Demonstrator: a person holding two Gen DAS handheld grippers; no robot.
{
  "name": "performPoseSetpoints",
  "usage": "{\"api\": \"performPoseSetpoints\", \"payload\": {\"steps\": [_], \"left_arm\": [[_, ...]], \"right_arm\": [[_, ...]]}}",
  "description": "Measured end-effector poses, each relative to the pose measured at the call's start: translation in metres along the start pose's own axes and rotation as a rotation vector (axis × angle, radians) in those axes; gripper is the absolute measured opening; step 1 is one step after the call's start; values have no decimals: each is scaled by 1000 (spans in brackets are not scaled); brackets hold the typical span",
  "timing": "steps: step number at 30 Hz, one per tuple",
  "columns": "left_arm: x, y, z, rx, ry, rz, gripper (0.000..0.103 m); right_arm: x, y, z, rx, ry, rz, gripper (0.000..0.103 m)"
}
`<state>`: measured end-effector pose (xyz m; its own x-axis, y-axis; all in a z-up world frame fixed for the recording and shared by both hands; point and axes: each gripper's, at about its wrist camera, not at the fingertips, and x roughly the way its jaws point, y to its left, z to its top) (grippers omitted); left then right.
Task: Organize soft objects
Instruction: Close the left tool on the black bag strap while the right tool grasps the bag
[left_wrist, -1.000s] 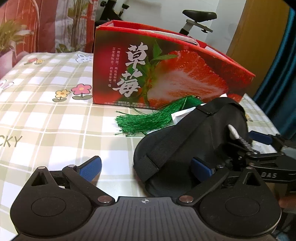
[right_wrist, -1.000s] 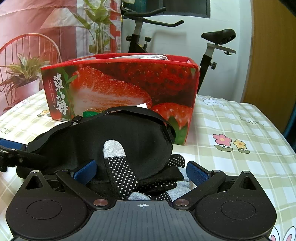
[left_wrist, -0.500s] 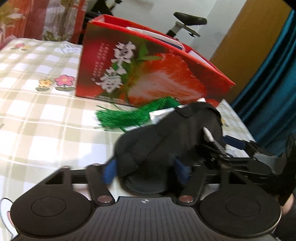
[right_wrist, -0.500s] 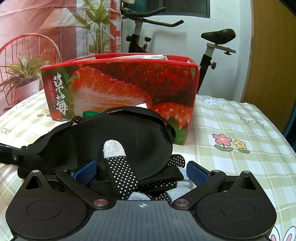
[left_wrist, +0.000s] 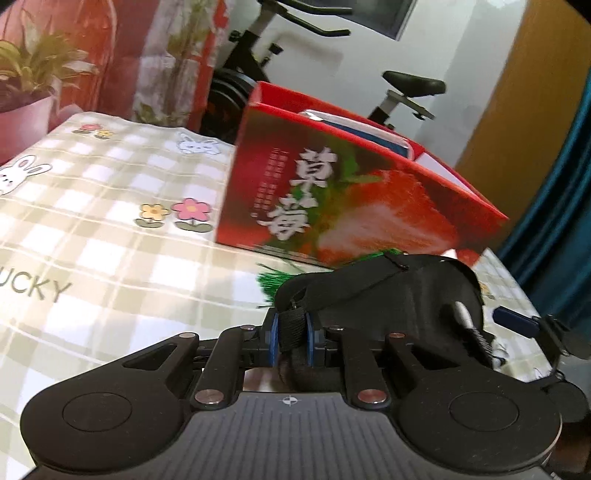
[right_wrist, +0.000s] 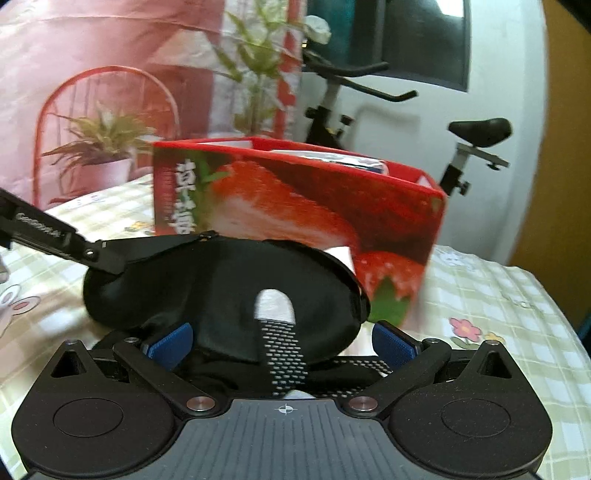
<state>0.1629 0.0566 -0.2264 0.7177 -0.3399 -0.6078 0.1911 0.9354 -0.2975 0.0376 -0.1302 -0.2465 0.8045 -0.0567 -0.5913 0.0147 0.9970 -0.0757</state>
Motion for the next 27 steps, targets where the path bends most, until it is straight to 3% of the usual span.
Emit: {"api": "performPoseSetpoints", "payload": {"steps": [7,12,17,24,27], "left_arm": [[1,15,2,-31,9,63,16],[3,23,2,-47,16,73,16],[4,23,1,-30,6,73,18],[5,23,-3,-34,-6,63,19],[4,24,-3,-37,-8,59,19]], "right_arm": [[-3,-32,15,195,11,36,101],[1,-52,29,320,-6,50,82],[15,-45,40,319,-8,59,60],[29,-30,45,264,32,75,49],[23,-29,48,289,8,51,37]]}}
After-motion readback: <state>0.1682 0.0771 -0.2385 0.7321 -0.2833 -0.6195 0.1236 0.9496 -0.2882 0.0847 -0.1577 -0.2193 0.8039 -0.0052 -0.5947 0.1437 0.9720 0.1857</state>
